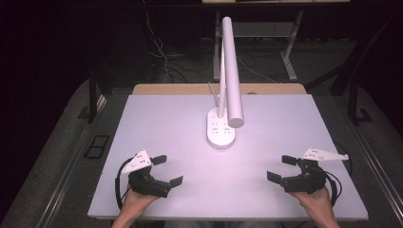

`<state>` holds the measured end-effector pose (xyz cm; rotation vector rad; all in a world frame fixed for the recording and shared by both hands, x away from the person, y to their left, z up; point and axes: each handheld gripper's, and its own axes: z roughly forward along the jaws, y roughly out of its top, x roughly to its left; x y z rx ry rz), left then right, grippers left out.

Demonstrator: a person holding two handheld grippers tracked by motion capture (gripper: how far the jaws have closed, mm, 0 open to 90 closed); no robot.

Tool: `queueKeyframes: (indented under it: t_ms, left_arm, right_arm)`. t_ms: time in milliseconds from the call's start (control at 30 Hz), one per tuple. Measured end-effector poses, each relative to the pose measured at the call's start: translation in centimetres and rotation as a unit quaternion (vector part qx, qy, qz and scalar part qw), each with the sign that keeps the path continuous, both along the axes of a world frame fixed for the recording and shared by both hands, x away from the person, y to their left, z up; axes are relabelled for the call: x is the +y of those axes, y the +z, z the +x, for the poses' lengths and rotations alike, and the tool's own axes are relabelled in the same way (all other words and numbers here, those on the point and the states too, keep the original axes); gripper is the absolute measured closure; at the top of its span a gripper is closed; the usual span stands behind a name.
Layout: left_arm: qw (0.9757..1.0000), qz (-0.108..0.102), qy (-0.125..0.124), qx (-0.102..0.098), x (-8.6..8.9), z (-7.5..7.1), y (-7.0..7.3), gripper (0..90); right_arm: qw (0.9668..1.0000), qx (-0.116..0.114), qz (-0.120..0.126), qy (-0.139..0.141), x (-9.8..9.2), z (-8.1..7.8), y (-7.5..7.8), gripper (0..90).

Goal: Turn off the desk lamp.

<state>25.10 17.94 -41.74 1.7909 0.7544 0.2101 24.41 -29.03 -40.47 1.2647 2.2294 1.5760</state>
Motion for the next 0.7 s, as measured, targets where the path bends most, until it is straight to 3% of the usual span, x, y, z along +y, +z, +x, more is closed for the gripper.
queueKeyframes:
  t_ms: [700]
  left_arm:
    - [1.0000,0.001,-0.001,0.002,-0.04,-0.08,-0.01,0.0]
  right_arm:
    - [0.9999,0.014,-0.006,0.001,-0.22,-0.17,-0.12,0.7]
